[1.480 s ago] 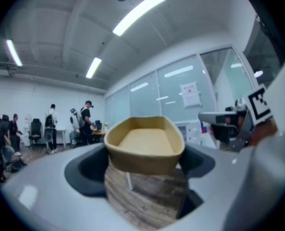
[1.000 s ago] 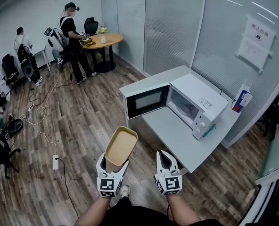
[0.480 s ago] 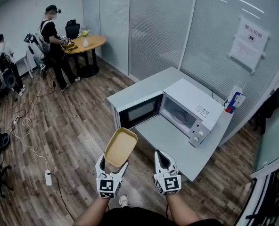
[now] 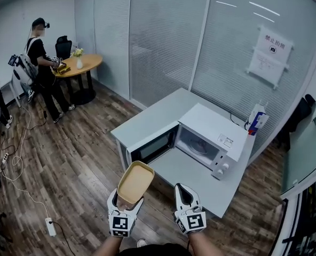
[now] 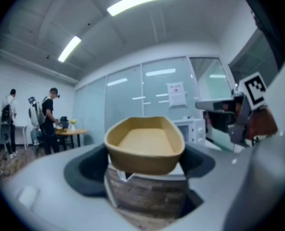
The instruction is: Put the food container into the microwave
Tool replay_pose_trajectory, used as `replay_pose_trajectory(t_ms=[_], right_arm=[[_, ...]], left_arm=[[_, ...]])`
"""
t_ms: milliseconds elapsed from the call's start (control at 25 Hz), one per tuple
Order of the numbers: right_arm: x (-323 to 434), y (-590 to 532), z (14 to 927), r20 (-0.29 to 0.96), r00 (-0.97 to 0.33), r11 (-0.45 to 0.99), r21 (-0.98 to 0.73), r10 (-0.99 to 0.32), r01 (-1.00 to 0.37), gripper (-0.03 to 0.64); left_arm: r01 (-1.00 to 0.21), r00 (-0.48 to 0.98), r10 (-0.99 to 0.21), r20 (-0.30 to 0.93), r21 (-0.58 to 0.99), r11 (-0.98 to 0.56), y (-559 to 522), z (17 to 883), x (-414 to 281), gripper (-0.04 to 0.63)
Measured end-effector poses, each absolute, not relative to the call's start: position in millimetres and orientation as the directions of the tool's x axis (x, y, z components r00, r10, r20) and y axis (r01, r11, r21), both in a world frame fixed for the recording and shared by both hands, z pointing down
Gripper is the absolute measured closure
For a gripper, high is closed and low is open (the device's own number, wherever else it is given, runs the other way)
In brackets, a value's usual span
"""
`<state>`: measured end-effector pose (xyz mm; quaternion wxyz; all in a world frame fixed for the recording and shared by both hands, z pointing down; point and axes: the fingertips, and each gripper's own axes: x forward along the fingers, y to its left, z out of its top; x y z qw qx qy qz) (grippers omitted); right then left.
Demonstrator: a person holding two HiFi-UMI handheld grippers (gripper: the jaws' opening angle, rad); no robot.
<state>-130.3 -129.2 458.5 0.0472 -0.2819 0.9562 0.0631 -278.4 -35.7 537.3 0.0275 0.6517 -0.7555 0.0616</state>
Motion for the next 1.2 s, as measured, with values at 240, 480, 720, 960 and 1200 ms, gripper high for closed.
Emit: replay_pose_trajectory(t_ms=[240,480,720,960,1200], right_arm=[[-126,-148,467,-0.099,-0.799,0.792,0.106,-0.593,-0.601,0.611],[-109,-180,475,-0.076,-0.749,0.742,0.101,-0.658,-0.663,0.611],[-105,-220,484,-0.072,-0.728,0.719,0.123,-0.681,-0.685,0.611],[-93,-276,491,-0.057,-0.699,0.689,0.127,-0.713,-0.713,0.611],[-68,-331,501,-0.032,-0.664,0.656,0.128,-0.747,-0.744,0.611]], left_arm=[[-0.996,-0.082,-0.988,0.134,-0.038,0.078,-67,549,-280,0.138],[-0.999,-0.013,-0.99,0.143,-0.032,0.009,-107,555,-271,0.138],[-0.999,0.037,-0.989,0.141,-0.02,-0.04,-157,557,-263,0.138],[-0.995,0.1,-0.982,0.163,-0.005,-0.103,-216,569,-248,0.138],[-0.989,0.146,-0.972,0.184,-0.002,-0.149,-270,578,-228,0.138]])
